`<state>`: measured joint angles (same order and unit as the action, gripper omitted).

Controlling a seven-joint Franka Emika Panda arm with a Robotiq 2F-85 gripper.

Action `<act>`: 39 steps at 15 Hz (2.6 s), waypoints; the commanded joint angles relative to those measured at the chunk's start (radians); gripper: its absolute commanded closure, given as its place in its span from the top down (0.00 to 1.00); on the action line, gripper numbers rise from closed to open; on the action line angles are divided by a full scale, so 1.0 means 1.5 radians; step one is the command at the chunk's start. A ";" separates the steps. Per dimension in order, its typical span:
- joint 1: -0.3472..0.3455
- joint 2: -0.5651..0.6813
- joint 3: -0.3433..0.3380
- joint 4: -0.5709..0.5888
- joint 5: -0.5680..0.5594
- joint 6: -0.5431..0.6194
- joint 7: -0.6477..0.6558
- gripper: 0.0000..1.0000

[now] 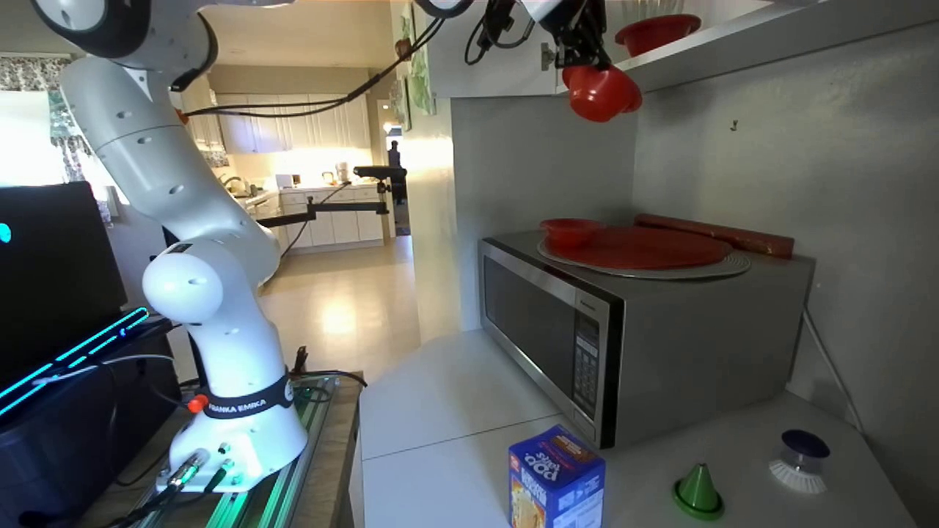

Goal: Pick the red bowl from the top cabinet and put it on top of the microwave

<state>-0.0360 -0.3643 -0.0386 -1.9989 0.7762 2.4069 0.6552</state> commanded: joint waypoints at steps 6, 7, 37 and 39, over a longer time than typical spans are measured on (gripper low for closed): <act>-0.003 0.116 0.068 -0.024 -0.042 0.188 0.042 0.01; -0.001 0.134 0.074 -0.023 -0.054 0.211 0.053 0.01; 0.067 0.391 0.036 0.059 -0.396 0.440 0.348 0.01; 0.075 0.399 0.023 0.057 -0.404 0.459 0.346 0.01</act>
<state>0.0490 0.2090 0.0343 -1.9205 0.2210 3.0452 1.1369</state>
